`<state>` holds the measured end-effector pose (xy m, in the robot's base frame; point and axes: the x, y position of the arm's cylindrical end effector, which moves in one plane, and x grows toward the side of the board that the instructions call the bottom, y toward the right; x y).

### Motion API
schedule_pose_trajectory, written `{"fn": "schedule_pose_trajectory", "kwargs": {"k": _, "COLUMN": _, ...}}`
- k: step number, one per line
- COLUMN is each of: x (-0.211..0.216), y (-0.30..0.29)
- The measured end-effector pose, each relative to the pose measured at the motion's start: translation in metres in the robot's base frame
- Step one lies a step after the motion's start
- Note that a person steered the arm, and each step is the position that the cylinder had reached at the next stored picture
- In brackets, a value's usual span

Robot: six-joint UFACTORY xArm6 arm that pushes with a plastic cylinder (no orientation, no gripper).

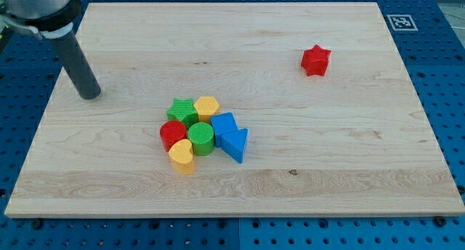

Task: Move the arm towards the top of the board

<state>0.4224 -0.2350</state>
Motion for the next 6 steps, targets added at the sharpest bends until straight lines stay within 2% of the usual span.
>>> {"fn": "schedule_pose_trajectory", "kwargs": {"k": 2, "x": -0.070, "y": 0.024}}
{"fn": "schedule_pose_trajectory", "kwargs": {"k": 3, "x": -0.076, "y": 0.042}}
{"fn": "schedule_pose_trajectory", "kwargs": {"k": 6, "x": -0.083, "y": 0.046}}
